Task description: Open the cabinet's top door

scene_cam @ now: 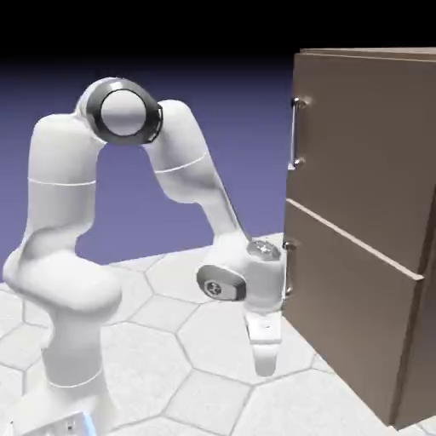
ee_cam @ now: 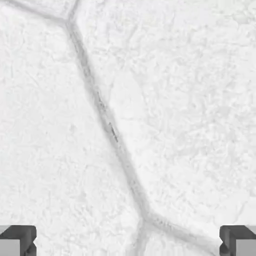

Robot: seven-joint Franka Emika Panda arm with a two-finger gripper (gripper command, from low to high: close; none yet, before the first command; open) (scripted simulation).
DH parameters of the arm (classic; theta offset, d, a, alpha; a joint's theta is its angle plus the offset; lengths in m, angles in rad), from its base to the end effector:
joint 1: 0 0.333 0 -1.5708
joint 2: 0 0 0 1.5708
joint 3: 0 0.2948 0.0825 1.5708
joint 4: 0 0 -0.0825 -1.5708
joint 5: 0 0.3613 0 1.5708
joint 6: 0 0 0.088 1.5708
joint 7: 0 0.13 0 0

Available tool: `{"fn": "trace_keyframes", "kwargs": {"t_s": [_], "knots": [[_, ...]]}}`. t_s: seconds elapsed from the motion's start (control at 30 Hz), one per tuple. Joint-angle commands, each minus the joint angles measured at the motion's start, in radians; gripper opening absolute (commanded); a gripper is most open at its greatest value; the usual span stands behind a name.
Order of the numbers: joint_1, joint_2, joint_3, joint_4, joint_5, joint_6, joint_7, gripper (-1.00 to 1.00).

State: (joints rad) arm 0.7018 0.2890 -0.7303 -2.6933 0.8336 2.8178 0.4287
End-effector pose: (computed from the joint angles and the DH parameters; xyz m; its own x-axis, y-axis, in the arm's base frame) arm 0.3686 -0.0721 0.1389 0.3236 -0.9453 -0.0412 -0.9461 -0.3229 -0.0231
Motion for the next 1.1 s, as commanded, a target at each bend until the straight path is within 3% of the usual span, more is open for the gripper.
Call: {"fn": "trace_keyframes", "kwargs": {"t_s": [0.0,1.07], "knots": [[0.029,0.036,-0.031,0.005,0.035,-0.009,-0.013,0.0],[0.961,1.196,-1.017,0.163,1.161,-0.305,-0.435,0.0]]}}
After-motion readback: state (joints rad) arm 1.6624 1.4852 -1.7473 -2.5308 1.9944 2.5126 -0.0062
